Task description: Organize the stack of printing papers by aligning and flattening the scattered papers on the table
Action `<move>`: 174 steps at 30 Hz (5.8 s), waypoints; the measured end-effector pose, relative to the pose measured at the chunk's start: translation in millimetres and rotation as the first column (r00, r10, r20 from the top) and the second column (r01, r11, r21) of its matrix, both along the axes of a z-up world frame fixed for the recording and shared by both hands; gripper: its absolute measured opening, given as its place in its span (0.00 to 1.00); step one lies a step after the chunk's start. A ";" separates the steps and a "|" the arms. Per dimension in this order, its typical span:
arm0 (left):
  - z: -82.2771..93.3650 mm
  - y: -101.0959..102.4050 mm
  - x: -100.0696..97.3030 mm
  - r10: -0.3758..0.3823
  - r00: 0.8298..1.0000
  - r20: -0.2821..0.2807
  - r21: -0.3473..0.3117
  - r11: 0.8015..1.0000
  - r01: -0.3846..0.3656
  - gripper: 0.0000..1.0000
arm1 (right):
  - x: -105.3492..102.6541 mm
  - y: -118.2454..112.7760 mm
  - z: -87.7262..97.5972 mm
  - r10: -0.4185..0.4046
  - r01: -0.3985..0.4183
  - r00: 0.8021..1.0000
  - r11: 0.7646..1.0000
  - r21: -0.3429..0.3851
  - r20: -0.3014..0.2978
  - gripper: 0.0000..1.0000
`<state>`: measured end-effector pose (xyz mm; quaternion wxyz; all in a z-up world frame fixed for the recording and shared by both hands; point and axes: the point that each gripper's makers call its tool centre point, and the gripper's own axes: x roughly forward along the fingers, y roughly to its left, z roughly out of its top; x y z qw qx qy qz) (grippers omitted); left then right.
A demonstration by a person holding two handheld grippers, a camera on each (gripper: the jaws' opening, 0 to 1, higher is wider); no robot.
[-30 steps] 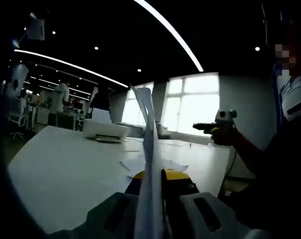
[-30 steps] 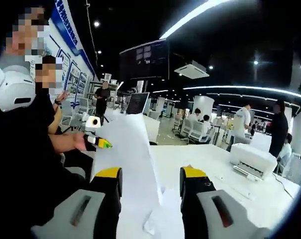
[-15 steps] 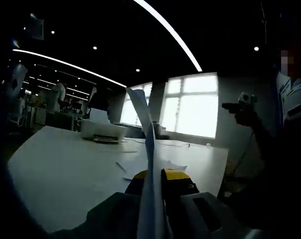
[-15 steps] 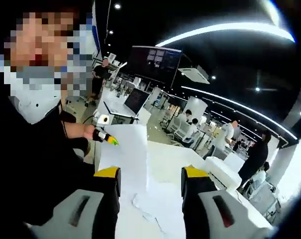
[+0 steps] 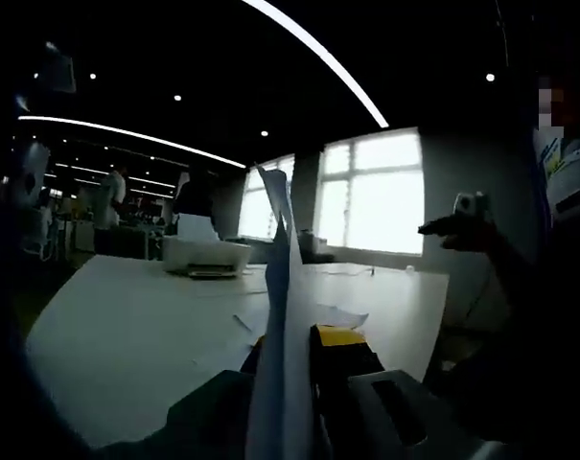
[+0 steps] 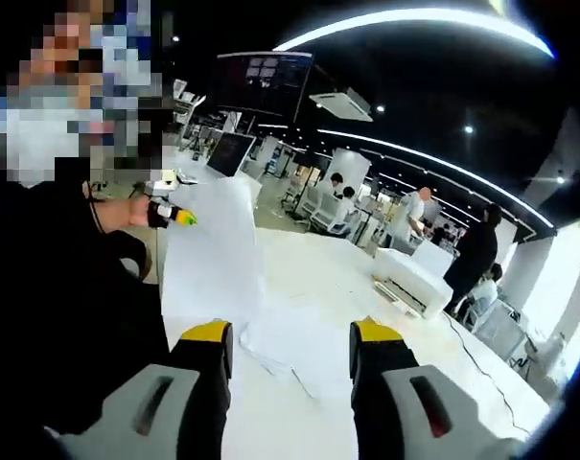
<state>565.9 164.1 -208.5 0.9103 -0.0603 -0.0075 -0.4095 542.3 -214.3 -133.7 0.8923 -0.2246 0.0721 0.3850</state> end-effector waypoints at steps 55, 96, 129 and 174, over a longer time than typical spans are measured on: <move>-1.0 27.5 -3.5 0.062 0.998 0.003 -0.010 0.998 -0.062 0.06 | 141.5 -24.8 -82.4 -0.336 0.362 0.931 0.899 0.246 -0.141 0.55; 3.0 24.2 1.9 0.052 0.999 0.002 -0.003 0.999 -0.052 0.06 | 190.2 -21.5 -129.4 -0.357 0.398 0.915 0.881 0.258 -0.189 0.60; 0.2 23.1 3.5 0.051 0.999 -0.004 -0.008 0.999 -0.051 0.06 | 220.1 -8.2 -176.1 -0.398 0.462 0.871 0.863 0.204 -0.287 0.59; -6.9 26.2 1.5 0.050 0.998 -0.024 0.007 0.999 -0.050 0.06 | 255.4 -35.2 -216.4 -0.487 0.552 0.818 0.814 0.181 -0.305 0.52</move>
